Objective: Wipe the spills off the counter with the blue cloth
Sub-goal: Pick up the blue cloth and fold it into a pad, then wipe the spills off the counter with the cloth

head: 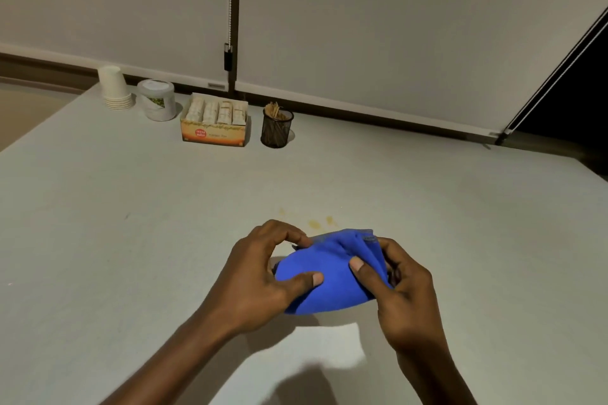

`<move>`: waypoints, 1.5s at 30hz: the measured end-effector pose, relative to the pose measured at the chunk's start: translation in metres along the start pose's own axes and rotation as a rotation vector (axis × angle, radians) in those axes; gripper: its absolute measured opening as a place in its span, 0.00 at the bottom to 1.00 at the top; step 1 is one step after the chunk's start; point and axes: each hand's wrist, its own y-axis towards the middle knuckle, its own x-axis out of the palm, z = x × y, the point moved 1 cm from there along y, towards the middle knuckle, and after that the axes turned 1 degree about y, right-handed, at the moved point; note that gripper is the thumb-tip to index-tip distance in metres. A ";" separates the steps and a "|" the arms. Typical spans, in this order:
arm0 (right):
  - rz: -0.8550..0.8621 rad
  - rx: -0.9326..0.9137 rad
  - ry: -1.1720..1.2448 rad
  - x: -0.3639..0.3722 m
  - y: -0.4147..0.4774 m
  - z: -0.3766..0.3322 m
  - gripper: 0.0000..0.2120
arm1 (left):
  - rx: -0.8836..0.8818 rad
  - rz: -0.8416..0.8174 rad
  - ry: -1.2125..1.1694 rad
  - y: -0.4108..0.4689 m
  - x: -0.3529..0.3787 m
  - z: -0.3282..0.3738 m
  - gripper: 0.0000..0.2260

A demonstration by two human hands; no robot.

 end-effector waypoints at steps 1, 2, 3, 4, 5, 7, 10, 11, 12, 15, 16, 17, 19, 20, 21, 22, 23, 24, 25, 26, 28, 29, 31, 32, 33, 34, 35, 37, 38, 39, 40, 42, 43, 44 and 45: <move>-0.012 -0.002 0.000 -0.001 0.000 -0.001 0.12 | -0.006 -0.035 0.002 0.000 -0.001 -0.003 0.16; -0.023 -0.005 -0.002 -0.002 0.000 0.000 0.12 | -0.013 -0.058 0.000 -0.001 0.000 -0.005 0.17; -0.029 -0.010 -0.005 -0.003 0.001 0.001 0.12 | -0.020 -0.070 -0.005 -0.001 0.000 -0.006 0.18; -0.030 -0.010 -0.003 -0.004 0.001 0.002 0.11 | -0.027 -0.071 -0.012 -0.001 0.002 -0.007 0.18; -0.027 -0.007 0.002 -0.005 0.002 0.002 0.10 | -0.036 -0.067 -0.020 0.001 0.003 -0.008 0.17; -0.031 -0.009 0.019 -0.008 0.004 0.003 0.10 | -0.047 -0.055 -0.036 0.004 0.007 -0.007 0.14; -0.059 -0.003 0.045 -0.018 0.007 0.003 0.11 | -0.032 -0.107 -0.062 0.008 0.010 -0.002 0.13; -0.077 -0.003 0.062 -0.023 0.008 0.004 0.10 | -0.025 -0.146 -0.071 0.008 0.012 0.001 0.13; -0.101 0.000 0.083 -0.028 0.010 0.003 0.10 | -0.025 -0.186 -0.082 0.010 0.014 0.004 0.14; -0.197 0.034 0.144 -0.042 0.012 0.004 0.11 | -0.049 -0.251 -0.133 0.010 0.019 0.008 0.15; -0.224 0.051 0.164 -0.047 0.012 0.004 0.13 | -0.053 -0.239 -0.128 0.010 0.021 0.009 0.15; -0.250 0.066 0.176 -0.051 0.012 0.004 0.13 | -0.054 -0.219 -0.116 0.010 0.023 0.010 0.14; -0.293 0.085 0.129 -0.060 0.012 0.010 0.14 | -0.045 -0.196 -0.055 0.008 0.028 0.010 0.12; -0.317 0.098 0.068 -0.063 0.013 0.013 0.16 | -0.034 -0.191 0.000 0.008 0.030 0.009 0.11; -0.348 0.115 -0.004 -0.067 0.015 0.017 0.18 | -0.019 -0.188 0.065 0.007 0.033 0.009 0.10; -0.385 0.139 -0.061 -0.069 0.015 0.021 0.20 | 0.003 -0.187 0.127 0.007 0.036 0.008 0.09; -0.426 0.163 -0.112 -0.070 0.016 0.024 0.25 | 0.036 -0.191 0.179 0.008 0.039 0.008 0.09; -0.459 0.178 -0.168 -0.070 0.016 0.027 0.30 | 0.077 -0.194 0.226 0.008 0.042 0.008 0.08; -0.476 0.166 -0.239 -0.068 0.017 0.029 0.32 | 0.127 -0.189 0.275 0.009 0.046 0.008 0.08; -0.482 0.130 -0.302 -0.066 0.018 0.030 0.29 | 0.172 -0.175 0.331 0.009 0.050 0.008 0.08; -0.443 0.036 -0.372 -0.061 0.022 0.034 0.17 | 0.235 -0.122 0.418 0.012 0.056 0.010 0.08; -0.390 -0.002 -0.393 -0.059 0.024 0.036 0.13 | 0.249 -0.082 0.430 0.012 0.058 0.010 0.09; -0.238 -0.079 -0.508 -0.059 0.030 0.042 0.09 | 0.213 0.004 0.418 0.010 0.059 0.010 0.13; -0.149 -0.122 -0.603 -0.060 0.032 0.045 0.08 | 0.150 0.034 0.418 0.008 0.059 0.008 0.19; -0.059 -0.155 -0.703 -0.061 0.033 0.047 0.07 | 0.076 0.052 0.437 0.004 0.058 0.004 0.25; 0.013 -0.167 -0.782 -0.062 0.032 0.051 0.07 | 0.011 0.063 0.481 -0.002 0.057 -0.002 0.29; 0.052 -0.171 -0.829 -0.063 0.032 0.054 0.07 | -0.033 0.062 0.543 -0.008 0.057 -0.009 0.31; 0.031 -0.147 -0.901 -0.060 0.027 0.068 0.09 | -0.106 -0.008 0.664 -0.024 0.060 -0.026 0.36; -0.017 -0.122 -0.939 -0.055 0.022 0.076 0.11 | -0.149 -0.068 0.717 -0.033 0.062 -0.033 0.42; -0.058 -0.085 -0.965 -0.050 0.014 0.085 0.13 | -0.193 -0.131 0.756 -0.041 0.064 -0.041 0.49; -0.093 -0.034 -0.959 -0.043 0.005 0.092 0.19 | -0.225 -0.178 0.768 -0.049 0.067 -0.049 0.55; -0.160 -0.035 -0.942 -0.026 -0.016 0.102 0.31 | -0.247 -0.210 0.771 -0.061 0.072 -0.061 0.61; -0.187 -0.076 -0.952 -0.016 -0.022 0.105 0.36 | -0.252 -0.219 0.790 -0.066 0.075 -0.066 0.62; -0.196 -0.136 -0.976 -0.008 -0.025 0.108 0.40 | -0.263 -0.226 0.815 -0.070 0.077 -0.069 0.63; -0.208 -0.240 -1.020 0.000 -0.024 0.111 0.41 | -0.278 -0.220 0.831 -0.073 0.079 -0.071 0.63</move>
